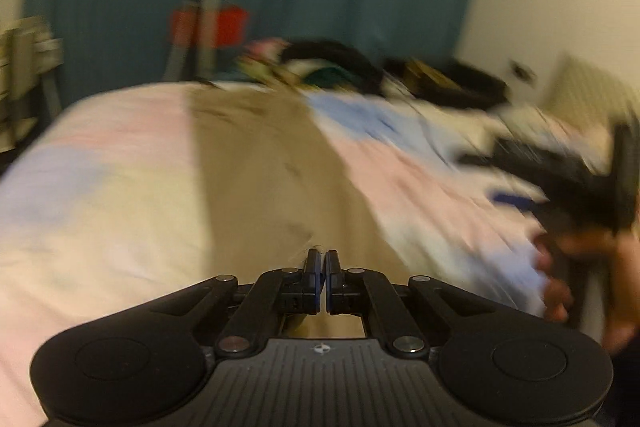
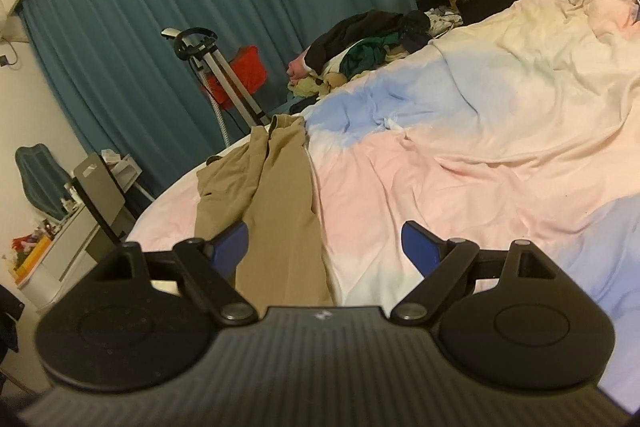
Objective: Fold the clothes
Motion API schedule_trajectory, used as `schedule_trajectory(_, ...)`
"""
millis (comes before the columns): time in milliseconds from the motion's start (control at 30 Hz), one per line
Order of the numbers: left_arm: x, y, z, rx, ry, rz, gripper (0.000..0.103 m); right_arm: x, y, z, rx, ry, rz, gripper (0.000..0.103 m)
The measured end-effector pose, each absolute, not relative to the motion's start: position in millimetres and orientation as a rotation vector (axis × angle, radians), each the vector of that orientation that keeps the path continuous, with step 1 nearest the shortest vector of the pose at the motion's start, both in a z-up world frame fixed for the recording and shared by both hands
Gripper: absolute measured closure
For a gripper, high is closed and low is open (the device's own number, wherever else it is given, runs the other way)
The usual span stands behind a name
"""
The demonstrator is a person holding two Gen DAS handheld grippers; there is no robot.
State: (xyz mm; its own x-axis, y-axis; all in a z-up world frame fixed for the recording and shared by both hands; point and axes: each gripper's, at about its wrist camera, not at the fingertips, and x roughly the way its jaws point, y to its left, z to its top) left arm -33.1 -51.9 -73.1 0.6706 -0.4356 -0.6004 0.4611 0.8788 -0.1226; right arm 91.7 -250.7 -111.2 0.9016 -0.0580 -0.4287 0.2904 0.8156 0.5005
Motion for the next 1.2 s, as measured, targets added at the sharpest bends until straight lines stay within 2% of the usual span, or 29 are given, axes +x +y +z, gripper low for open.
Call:
schedule_trajectory(167, -6, -83, -117, 0.023, 0.891, -0.594, 0.098, 98, -255, -124, 0.659, 0.511, -0.096, 0.018)
schedule_trajectory(200, -1, -83, -122, -0.006, 0.935, -0.611, 0.094, 98, -258, -130, 0.698, 0.539, -0.060, 0.018)
schedule_trajectory(267, 2, -65, -124, -0.101, 0.958, -0.641, 0.075, 98, -264, -143, 0.793, 0.586, -0.004, 0.018)
schedule_trajectory(300, 3, -55, -124, -0.152, 0.960, -0.657, 0.061, 98, -268, -150, 0.849, 0.611, 0.017, 0.018)
schedule_trajectory(333, 4, -44, -123, -0.205, 0.952, -0.663, 0.054, 97, -271, -158, 0.902, 0.634, 0.033, 0.018)
schedule_trajectory(367, 5, -31, -121, -0.258, 0.930, -0.646, 0.051, 96, -273, -165, 0.947, 0.654, 0.038, 0.018)
schedule_trajectory(433, 10, -7, -122, -0.373, 0.902, -0.572, 0.033, 95, -274, -180, 1.005, 0.706, 0.022, 0.017)
schedule_trajectory(500, 18, 23, -128, -0.514, 0.890, -0.460, 0.026, 95, -272, -192, 1.038, 0.758, -0.002, 0.019)
schedule_trajectory(533, 23, 35, -132, -0.572, 0.890, -0.399, 0.025, 96, -270, -198, 1.055, 0.782, -0.005, 0.026)
schedule_trajectory(633, 43, 61, -156, -0.725, 0.969, -0.237, 0.021, 103, -261, -206, 1.037, 0.836, 0.014, 0.037)
schedule_trajectory(667, 49, 67, -166, -0.772, 1.010, -0.197, 0.021, 106, -256, -207, 1.023, 0.854, 0.034, 0.041)
schedule_trajectory(767, 62, 64, -192, -0.884, 1.137, -0.258, 0.023, 113, -237, -212, 1.016, 0.904, 0.138, 0.043)
schedule_trajectory(800, 63, 58, -193, -0.868, 1.153, -0.297, 0.024, 114, -233, -211, 1.002, 0.914, 0.140, 0.048)
schedule_trajectory(867, 62, 45, -191, -0.801, 1.170, -0.337, 0.031, 113, -229, -211, 0.980, 0.927, 0.099, 0.079)
schedule_trajectory(967, 57, 39, -188, -0.741, 1.178, -0.330, 0.059, 108, -229, -211, 1.002, 0.947, 0.101, 0.083)
schedule_trajectory(1033, 54, 43, -184, -0.745, 1.175, -0.320, 0.091, 104, -226, -207, 0.988, 0.959, 0.121, 0.083)
schedule_trajectory(1100, 50, 51, -169, -0.777, 1.132, -0.333, 0.096, 104, -220, -201, 0.953, 0.978, 0.141, 0.083)
schedule_trajectory(1133, 49, 54, -161, -0.792, 1.111, -0.340, 0.096, 104, -217, -198, 0.929, 0.976, 0.142, 0.088)
schedule_trajectory(1200, 45, 62, -146, -0.823, 1.067, -0.354, 0.097, 103, -215, -188, 0.890, 0.964, 0.143, 0.091)
